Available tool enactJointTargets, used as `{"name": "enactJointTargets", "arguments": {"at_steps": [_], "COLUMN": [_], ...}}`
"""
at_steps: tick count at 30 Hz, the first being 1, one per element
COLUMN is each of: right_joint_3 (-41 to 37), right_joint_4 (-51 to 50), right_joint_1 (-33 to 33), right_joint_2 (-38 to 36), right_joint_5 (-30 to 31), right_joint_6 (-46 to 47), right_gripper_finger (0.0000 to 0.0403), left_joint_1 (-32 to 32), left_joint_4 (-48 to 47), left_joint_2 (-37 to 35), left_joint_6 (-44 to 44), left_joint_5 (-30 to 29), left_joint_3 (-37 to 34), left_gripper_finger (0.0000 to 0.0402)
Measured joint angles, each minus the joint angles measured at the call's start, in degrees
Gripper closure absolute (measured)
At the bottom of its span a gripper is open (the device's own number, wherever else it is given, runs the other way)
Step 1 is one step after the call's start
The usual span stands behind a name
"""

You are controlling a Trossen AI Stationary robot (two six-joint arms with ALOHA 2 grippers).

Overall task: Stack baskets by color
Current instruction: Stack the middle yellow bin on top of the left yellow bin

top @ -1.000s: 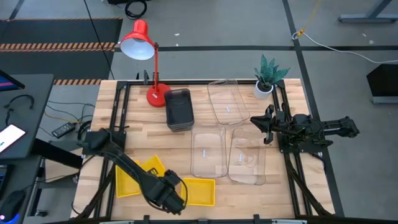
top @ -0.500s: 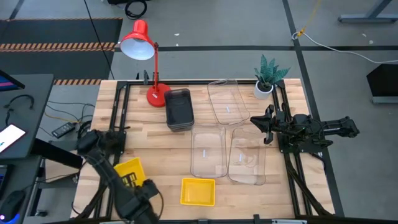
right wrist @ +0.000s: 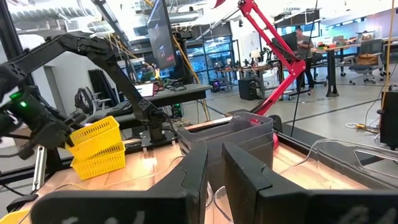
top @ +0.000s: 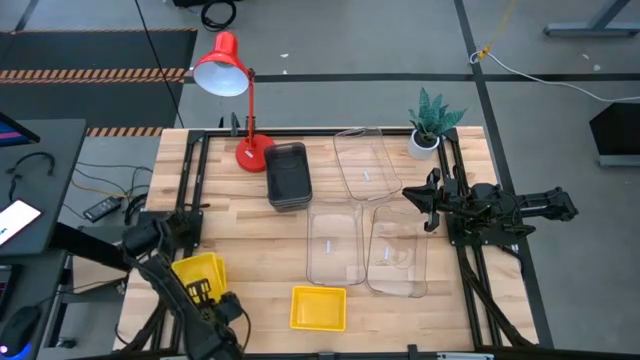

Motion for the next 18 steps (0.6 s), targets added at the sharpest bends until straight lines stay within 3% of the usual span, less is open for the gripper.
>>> {"name": "enactJointTargets", "arguments": {"at_steps": [10,18], "right_joint_3": [0.00,0.00], "right_joint_4": [0.02,0.00], "right_joint_1": [0.00,0.00], "right_joint_2": [0.00,-0.01], "right_joint_5": [-0.02,0.00], "right_joint_6": [0.00,0.00], "right_gripper_finger": [0.0349,0.0349], "left_joint_1": [0.26,4.77], "left_joint_4": [11.77,13.09], "left_joint_2": [0.00,0.00], "left_joint_6": [2.57,1.20], "left_joint_5": [-0.35,-4.32], "left_joint_3": [-5.47,-3.86], "left_gripper_finger": [0.0396,0.0352]}}
